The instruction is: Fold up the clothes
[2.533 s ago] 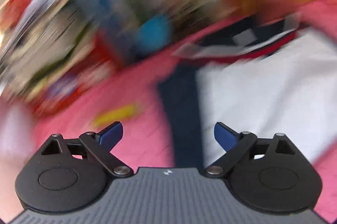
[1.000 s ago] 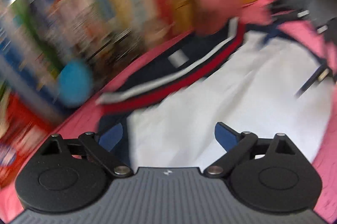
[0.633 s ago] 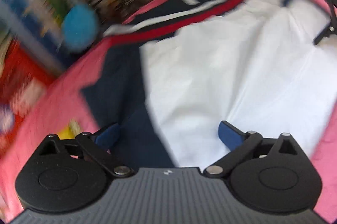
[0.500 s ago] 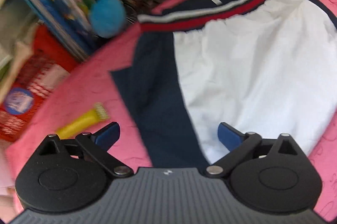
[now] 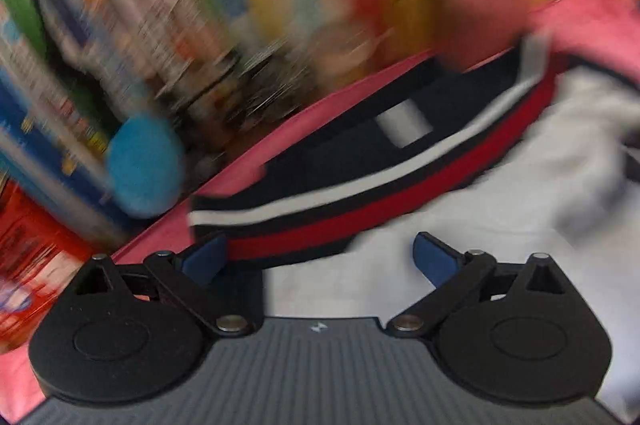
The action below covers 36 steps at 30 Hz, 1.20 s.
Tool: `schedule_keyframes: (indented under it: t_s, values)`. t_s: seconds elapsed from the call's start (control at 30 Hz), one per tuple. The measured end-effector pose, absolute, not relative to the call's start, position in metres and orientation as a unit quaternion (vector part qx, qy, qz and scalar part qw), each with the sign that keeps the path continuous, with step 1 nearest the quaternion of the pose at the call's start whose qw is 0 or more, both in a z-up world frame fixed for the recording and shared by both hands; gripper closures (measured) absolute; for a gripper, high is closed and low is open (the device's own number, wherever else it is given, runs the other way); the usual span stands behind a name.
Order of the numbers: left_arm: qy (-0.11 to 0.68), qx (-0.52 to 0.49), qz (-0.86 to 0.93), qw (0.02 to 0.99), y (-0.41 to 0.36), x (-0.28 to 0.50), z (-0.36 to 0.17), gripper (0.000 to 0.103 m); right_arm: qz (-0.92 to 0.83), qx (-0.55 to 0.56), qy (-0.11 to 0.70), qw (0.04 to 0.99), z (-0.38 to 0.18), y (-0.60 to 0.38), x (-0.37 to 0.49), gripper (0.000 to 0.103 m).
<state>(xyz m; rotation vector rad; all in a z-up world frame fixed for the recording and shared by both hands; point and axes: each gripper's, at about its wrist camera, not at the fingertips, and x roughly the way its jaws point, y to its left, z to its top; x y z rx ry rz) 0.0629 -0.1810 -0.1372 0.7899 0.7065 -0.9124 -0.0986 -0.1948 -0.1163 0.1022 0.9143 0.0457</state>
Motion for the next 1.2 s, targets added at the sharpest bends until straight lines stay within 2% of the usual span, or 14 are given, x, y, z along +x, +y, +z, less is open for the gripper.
schedule_keyframes:
  t_s: [0.23, 0.43, 0.7, 0.9, 1.2]
  values:
    - [0.382, 0.329, -0.398, 0.767, -0.163, 0.067, -0.138, 0.001, -0.019, 0.105, 0.444, 0.889, -0.106, -0.174, -0.124, 0.0]
    - [0.463, 0.28, -0.389, 0.746, -0.132, 0.04, -0.103, 0.001, -0.066, 0.147, 0.436, 0.886, -0.091, -0.156, -0.149, 0.0]
    - [0.496, 0.254, -0.355, 0.75, -0.066, -0.002, -0.053, 0.001, -0.16, 0.183, 0.393, 0.887, -0.054, -0.13, -0.191, 0.0]
    - [0.493, 0.231, -0.355, 0.76, -0.026, -0.033, -0.029, 0.001, -0.23, 0.209, 0.358, 0.881, -0.027, -0.111, -0.222, 0.0]
    - [0.494, 0.226, -0.354, 0.761, 0.005, -0.056, -0.019, 0.001, -0.272, 0.176, 0.369, 0.871, -0.018, -0.072, -0.236, 0.0]
